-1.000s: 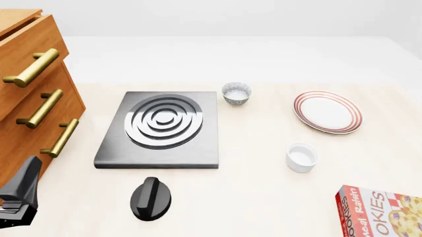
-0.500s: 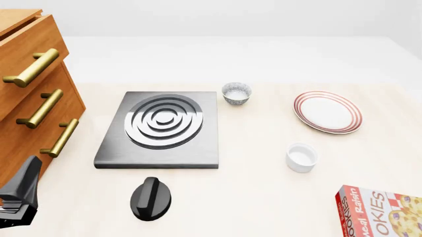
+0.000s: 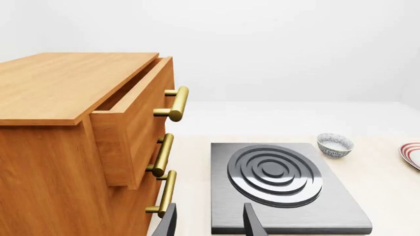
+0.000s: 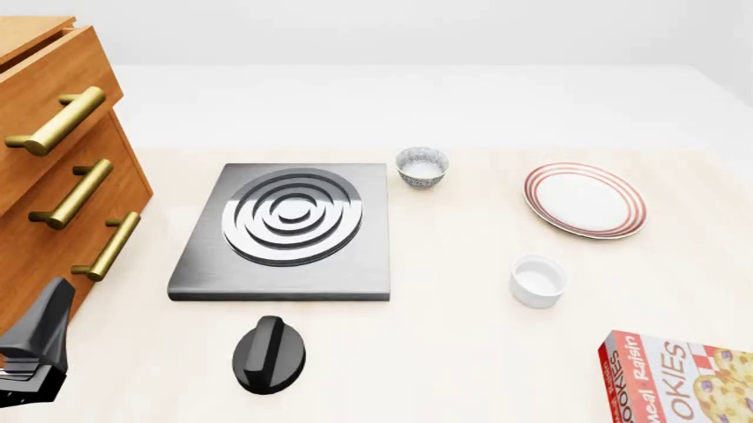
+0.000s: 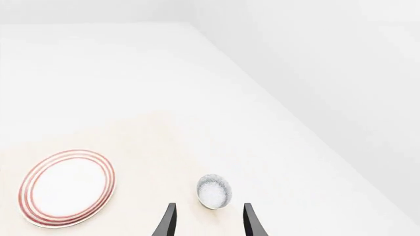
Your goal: Pick the akita bowl next to the cookies box and place it on the plate.
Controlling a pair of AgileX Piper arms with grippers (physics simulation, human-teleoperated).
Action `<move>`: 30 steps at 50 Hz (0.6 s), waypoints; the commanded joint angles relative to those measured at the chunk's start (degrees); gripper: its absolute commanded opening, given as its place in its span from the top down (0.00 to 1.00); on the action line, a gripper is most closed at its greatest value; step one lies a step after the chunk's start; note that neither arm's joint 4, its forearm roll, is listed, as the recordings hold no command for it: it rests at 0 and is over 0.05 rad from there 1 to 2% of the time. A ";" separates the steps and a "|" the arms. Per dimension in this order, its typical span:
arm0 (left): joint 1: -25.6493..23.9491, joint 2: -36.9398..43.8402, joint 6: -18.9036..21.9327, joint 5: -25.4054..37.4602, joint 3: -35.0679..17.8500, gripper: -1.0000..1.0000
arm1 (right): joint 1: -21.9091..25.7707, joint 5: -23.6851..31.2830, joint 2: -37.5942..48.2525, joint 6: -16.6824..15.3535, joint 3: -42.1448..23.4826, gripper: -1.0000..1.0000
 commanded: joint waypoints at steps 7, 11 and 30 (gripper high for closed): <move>0.00 -0.04 0.01 0.06 -0.02 0.00 | -12.39 -9.84 20.33 1.11 -5.22 0.00; 0.00 -0.04 -0.01 0.06 -0.02 0.00 | -13.56 -10.15 24.04 1.27 -7.88 0.00; 0.00 -0.03 0.01 0.03 -0.01 0.00 | -15.98 -19.24 36.93 1.86 -6.47 0.00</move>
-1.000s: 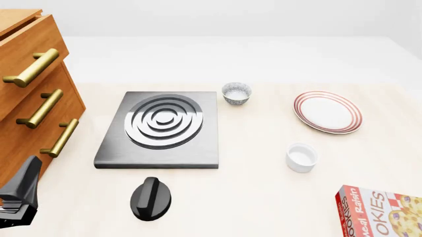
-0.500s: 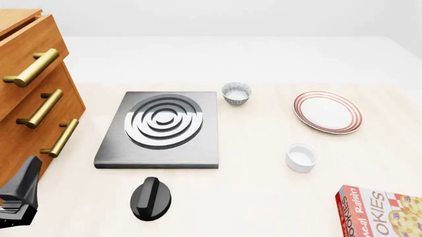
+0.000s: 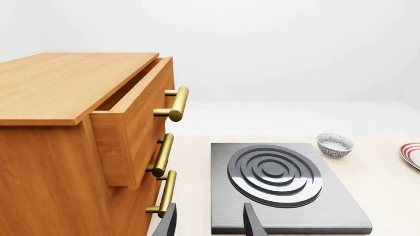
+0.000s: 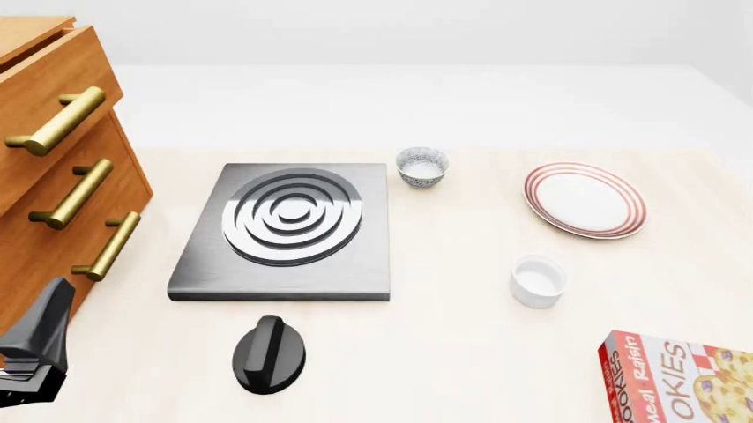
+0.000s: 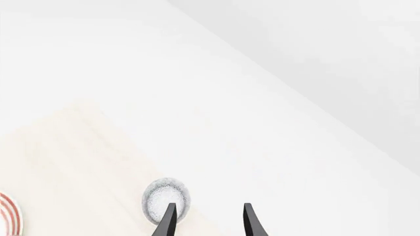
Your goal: Pick the akita bowl next to the cookies box and place it on the plate.
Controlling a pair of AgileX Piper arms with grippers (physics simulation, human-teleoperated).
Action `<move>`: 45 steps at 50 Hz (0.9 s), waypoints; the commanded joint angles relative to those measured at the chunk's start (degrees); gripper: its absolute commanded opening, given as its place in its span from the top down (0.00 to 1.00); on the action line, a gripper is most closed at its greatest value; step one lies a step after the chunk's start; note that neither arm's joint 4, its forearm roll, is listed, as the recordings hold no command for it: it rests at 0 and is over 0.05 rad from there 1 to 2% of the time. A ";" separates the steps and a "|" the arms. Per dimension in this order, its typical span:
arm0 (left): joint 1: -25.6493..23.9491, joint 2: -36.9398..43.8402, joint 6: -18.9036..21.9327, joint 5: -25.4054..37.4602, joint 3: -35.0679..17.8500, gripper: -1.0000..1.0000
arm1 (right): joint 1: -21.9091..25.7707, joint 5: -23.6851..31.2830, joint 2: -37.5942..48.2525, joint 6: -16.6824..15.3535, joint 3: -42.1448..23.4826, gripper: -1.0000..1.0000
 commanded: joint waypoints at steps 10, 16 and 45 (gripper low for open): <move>0.00 -0.05 0.00 0.05 0.00 0.00 | -1.88 -8.66 13.88 -0.10 1.32 0.00; 0.00 -0.08 -0.01 0.07 0.00 0.00 | -1.51 -7.78 16.49 0.77 -0.39 0.00; 0.00 -0.04 0.00 0.07 -0.02 0.00 | 1.58 -8.69 25.43 0.55 -5.69 0.00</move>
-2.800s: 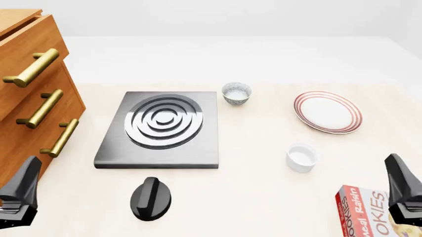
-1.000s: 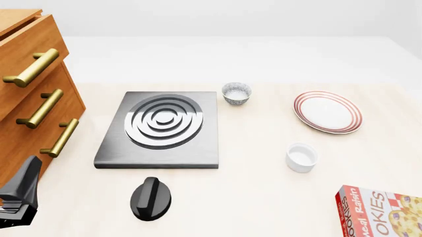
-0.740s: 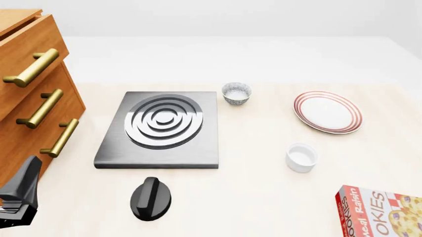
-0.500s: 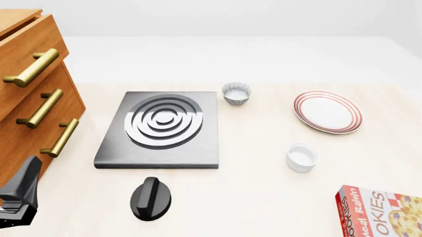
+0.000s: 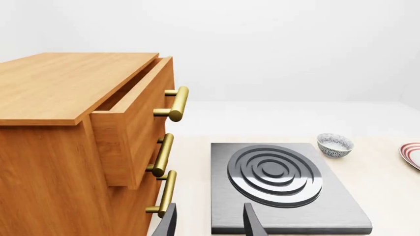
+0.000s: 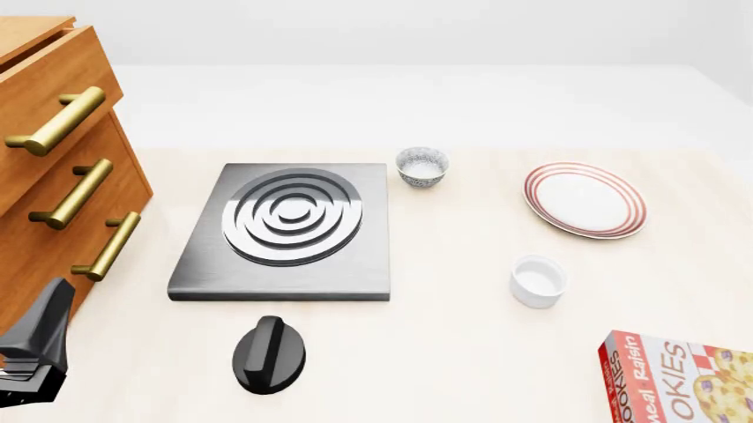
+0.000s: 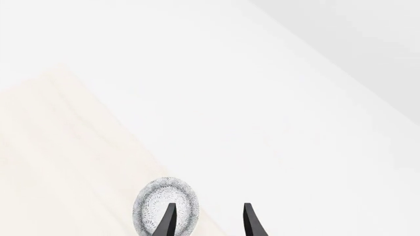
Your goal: Pick the akita bowl next to the cookies box and place it on the plate.
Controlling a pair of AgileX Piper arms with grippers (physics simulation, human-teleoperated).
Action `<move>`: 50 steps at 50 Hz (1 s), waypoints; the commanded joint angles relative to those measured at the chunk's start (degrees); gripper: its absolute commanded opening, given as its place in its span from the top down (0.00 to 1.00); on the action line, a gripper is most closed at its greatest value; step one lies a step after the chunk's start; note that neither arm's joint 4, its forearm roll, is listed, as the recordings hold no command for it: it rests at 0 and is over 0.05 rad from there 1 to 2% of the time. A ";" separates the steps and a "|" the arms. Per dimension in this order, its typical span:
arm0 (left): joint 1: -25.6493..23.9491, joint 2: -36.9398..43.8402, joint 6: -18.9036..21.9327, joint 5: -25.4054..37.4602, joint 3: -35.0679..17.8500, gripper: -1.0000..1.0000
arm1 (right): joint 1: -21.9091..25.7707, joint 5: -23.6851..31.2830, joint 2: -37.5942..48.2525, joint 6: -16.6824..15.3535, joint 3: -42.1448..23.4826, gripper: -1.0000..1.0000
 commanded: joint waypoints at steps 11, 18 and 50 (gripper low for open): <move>0.01 0.00 0.00 0.00 0.00 0.00 | 2.92 -3.96 6.40 -0.29 0.71 0.00; -0.01 0.00 0.04 0.00 0.00 0.00 | 3.17 -5.77 8.55 -0.50 1.61 0.00; 0.00 0.01 -0.02 0.00 0.00 0.00 | -1.48 -9.68 19.99 -6.06 -1.78 0.00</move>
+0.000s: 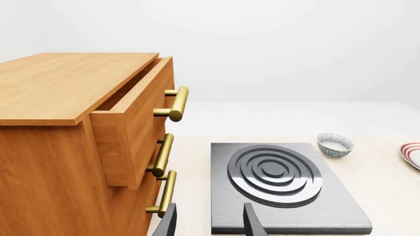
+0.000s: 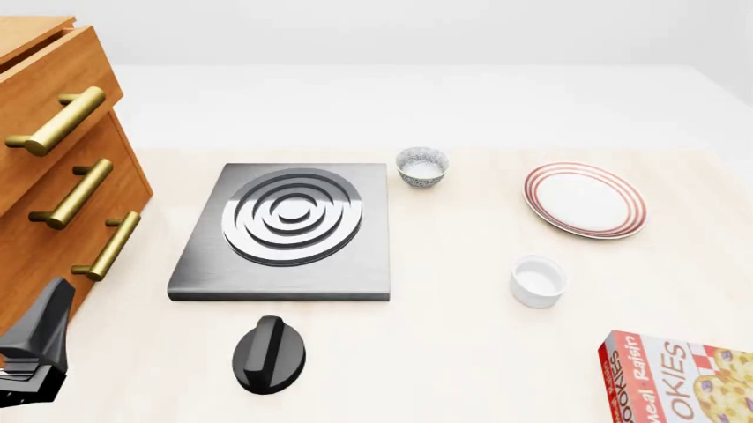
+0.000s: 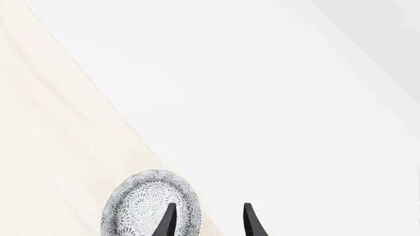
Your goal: Pick the akita bowl next to the cookies box and place it on the plate.
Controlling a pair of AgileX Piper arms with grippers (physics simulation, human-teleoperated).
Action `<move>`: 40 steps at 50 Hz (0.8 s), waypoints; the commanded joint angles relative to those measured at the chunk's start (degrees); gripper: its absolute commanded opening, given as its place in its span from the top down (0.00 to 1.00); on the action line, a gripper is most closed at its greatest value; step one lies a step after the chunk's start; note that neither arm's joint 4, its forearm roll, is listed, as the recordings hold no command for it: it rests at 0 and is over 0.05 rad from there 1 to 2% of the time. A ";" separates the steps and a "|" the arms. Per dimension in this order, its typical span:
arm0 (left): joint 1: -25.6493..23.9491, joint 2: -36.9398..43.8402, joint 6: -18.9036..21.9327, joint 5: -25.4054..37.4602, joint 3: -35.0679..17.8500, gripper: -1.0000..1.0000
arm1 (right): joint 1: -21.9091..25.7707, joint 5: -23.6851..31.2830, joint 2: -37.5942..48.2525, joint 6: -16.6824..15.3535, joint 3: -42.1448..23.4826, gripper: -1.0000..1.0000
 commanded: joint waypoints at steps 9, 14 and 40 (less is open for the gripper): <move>0.01 0.00 -0.03 0.00 0.00 0.00 | -0.23 -2.98 4.81 -1.11 0.56 0.00; 0.01 0.00 -0.01 0.00 0.00 0.00 | -0.12 -3.20 5.21 -1.07 0.66 0.00; -0.01 0.00 0.03 0.00 0.00 0.00 | 1.51 -4.97 5.92 -0.86 2.28 1.00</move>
